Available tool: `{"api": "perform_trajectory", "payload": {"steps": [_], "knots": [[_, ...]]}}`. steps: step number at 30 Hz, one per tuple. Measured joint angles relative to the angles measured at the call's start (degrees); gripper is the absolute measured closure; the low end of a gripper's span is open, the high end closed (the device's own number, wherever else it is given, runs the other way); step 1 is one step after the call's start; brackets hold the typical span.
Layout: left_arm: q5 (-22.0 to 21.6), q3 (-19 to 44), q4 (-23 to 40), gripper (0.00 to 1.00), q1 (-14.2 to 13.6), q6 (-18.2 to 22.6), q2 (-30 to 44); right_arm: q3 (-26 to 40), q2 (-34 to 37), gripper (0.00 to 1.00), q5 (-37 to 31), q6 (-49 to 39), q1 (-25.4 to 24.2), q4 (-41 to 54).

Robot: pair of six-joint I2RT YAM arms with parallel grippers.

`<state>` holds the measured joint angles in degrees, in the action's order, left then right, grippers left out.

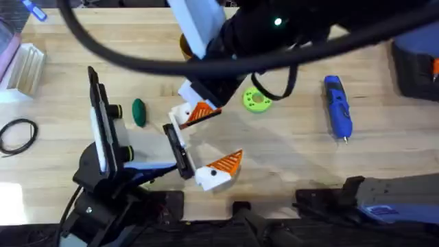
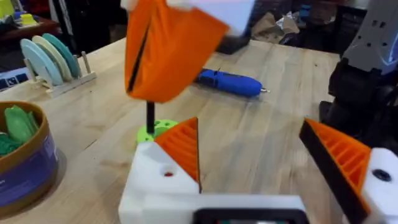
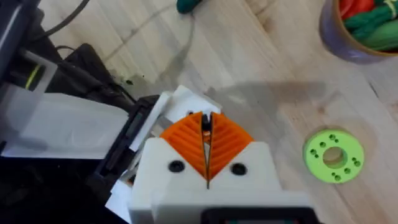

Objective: Pick up the gripper from the table and insert it into the empty holder that is missing its gripper. Then pick up a screw, insert it into the mounting hole, and use the screwdriver to tighten it. Finally, clean up the table by picking up the vegetable and placing it into the bucket.

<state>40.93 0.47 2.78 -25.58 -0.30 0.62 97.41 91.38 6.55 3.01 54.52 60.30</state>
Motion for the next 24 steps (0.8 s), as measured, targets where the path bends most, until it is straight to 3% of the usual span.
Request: {"api": "perform_trajectory", "payload": {"steps": [24], "knots": [[0.0,0.0,0.0,0.015,0.0,-0.6,0.0,0.0,1.6,0.995,-1.0,0.0,3.6,1.2]]}}
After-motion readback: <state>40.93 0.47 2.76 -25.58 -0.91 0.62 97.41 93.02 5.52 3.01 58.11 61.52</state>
